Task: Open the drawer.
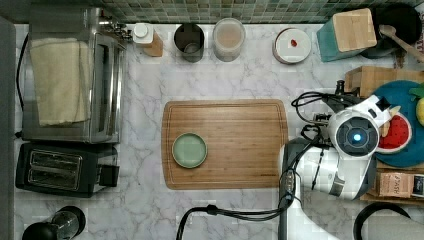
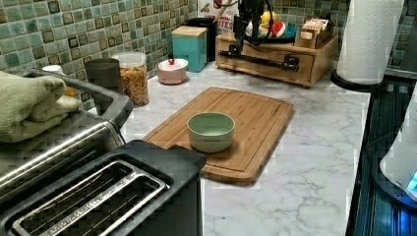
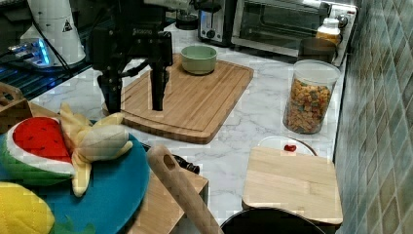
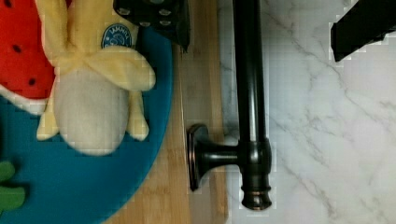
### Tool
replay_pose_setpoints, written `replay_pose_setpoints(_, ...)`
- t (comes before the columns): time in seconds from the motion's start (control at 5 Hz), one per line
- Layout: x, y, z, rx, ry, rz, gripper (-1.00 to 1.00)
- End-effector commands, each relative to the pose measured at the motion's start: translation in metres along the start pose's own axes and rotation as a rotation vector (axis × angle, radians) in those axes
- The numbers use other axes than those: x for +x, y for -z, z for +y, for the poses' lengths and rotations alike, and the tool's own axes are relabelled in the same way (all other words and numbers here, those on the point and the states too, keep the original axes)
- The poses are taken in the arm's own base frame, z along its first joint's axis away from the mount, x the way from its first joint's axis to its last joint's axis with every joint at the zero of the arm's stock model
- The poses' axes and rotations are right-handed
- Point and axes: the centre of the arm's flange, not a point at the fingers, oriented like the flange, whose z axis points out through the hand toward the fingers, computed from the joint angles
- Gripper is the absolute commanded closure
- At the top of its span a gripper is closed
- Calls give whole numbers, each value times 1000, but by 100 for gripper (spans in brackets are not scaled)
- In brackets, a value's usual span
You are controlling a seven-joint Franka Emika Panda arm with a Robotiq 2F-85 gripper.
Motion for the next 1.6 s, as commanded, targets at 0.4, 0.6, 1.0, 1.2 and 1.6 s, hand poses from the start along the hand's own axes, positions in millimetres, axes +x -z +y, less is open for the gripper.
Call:
replay_pose_setpoints(0.4,-58,-76,-7,53,-90,-51,-100)
replay_pose_setpoints(0.6,-52,-80,-15,60,-50,-40,-100)
replay_pose_setpoints(1.0,-27,-54,-42,47,-29,-21,-100)
replay_pose_setpoints(1.2,-14,-35,-69,98,44,-24,-100)
replay_pose_setpoints(1.6,-22,-26,-133,136,129,84,-100)
